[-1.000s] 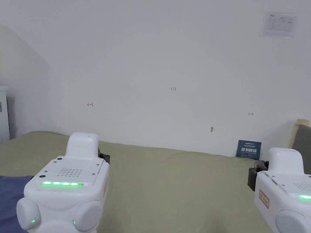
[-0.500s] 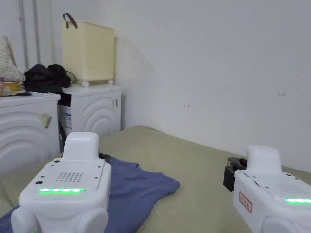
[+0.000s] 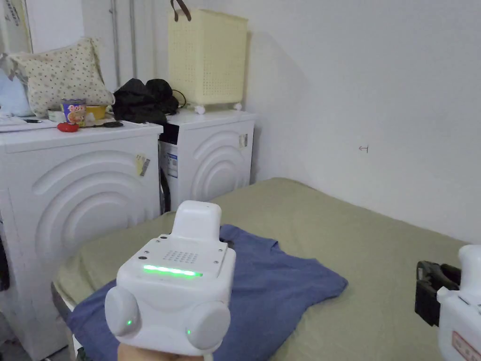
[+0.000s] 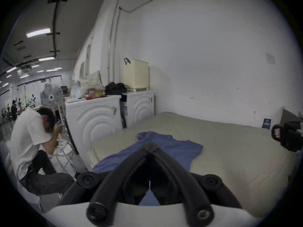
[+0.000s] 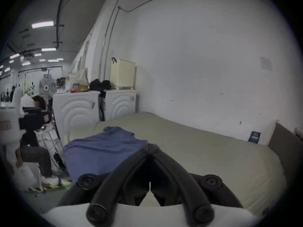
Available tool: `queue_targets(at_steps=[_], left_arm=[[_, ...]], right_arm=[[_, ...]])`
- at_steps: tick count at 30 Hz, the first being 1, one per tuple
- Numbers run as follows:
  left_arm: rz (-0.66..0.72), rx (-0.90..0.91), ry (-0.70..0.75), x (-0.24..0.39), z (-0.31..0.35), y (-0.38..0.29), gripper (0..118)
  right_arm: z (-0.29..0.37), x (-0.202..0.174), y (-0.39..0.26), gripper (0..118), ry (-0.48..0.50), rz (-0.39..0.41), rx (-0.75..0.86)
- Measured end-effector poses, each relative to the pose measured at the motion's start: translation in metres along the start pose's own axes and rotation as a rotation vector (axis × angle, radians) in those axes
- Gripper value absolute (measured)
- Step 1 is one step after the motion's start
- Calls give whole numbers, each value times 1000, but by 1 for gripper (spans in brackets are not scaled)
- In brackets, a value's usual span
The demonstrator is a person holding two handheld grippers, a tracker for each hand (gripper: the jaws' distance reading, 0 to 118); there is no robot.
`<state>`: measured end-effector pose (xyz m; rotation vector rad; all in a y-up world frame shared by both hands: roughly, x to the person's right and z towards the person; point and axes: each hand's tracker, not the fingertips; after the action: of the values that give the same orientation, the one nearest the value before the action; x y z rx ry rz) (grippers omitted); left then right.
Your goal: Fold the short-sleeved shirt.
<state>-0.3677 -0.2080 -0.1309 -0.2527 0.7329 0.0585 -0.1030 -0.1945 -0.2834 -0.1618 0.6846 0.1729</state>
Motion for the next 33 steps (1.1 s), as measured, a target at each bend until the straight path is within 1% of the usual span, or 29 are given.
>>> queue_targets(at_steps=[2, 4, 5, 6, 7, 8, 9, 10, 11, 12, 13, 14, 15, 18, 20, 22, 23, 24, 25, 26, 27, 28, 29, 30, 31, 32, 33], left_arm=[[-10, -54, -15, 12, -40, 12, 0], [10, -127, -78, 22, -87, 27, 1], [21, -160, -127, 27, -113, 35, 3], [13, -185, -161, 34, -140, 43, 8], [-6, -228, -213, 40, -167, 52, 26], [6, -280, -255, 48, -195, 58, 62], [-26, -355, -257, 56, -220, 66, 105], [-67, -408, -273, 65, -242, 67, 116], [-104, -393, -307, 70, -265, 63, 114], [-117, -414, -360, 83, -289, 60, 115], [-129, -438, -370, 92, -297, 55, 115], [-143, -507, -405, 102, -315, 47, 115], [-140, -557, -403, 112, -334, 34, 115], [-179, -698, -416, 139, -375, -5, 115], [-205, -810, -462, 149, -405, -37, 115], [-155, -882, -424, 154, -419, -62, 114], [-139, -914, -384, 156, -426, -73, 113], [-111, -957, -376, 159, -428, -83, 108], [-113, -928, -376, 147, -464, -92, 102], [-78, -895, -394, 141, -477, -96, 98], [-77, -905, -393, 136, -487, -99, 98], [-102, -849, -355, 131, -498, -99, 78], [-116, -837, -328, 142, -451, -105, 75], [-95, -823, -368, 144, -444, -101, 72], [-71, -826, -388, 144, -439, -96, 47], [-30, -825, -439, 145, -431, -87, 11], [-33, -766, -426, 140, -426, -73, 9]], right_arm=[[-3, 20, -3, 0, -50, 2, -1], [-7, 43, -8, 0, -82, -28, -24], [-10, 55, -12, 0, -97, -50, -45], [-12, 66, -18, 0, -104, -64, -55], [-15, 77, -22, 0, -111, -72, -61], [-17, 86, -27, 0, -123, -67, -68], [-20, 95, -32, 0, -143, -54, -81], [-23, 102, -38, 0, -159, -46, -99], [-26, 111, -44, 0, -174, -34, -127], [-30, 119, -49, 0, -174, -48, -149], [-32, 126, -54, 0, -167, -69, -166], [-35, 132, -63, 0, -168, -88, -190], [-37, 138, -71, 0, -161, -111, -221], [-42, 149, -97, 0, -181, -124, -294], [-43, 152, -114, 0, -180, -127, -332], [-43, 153, -129, 0, -160, -135, -368], [-44, 154, -137, 0, -157, -146, -384], [-45, 154, -144, 0, -155, -146, -402], [-46, 155, -150, 0, -158, -143, -418], [-46, 154, -155, 0, -162, -146, -433], [-47, 155, -159, 0, -171, -151, -443], [-46, 156, -162, 0, -174, -165, -451], [-45, 158, -164, 0, -165, -189, -448], [-44, 159, -164, 0, -172, -206, -447], [-42, 160, -165, 0, -179, -224, -446], [-40, 161, -165, 0, -181, -234, -443], [-37, 162, -163, 0, -188, -237, -444]])
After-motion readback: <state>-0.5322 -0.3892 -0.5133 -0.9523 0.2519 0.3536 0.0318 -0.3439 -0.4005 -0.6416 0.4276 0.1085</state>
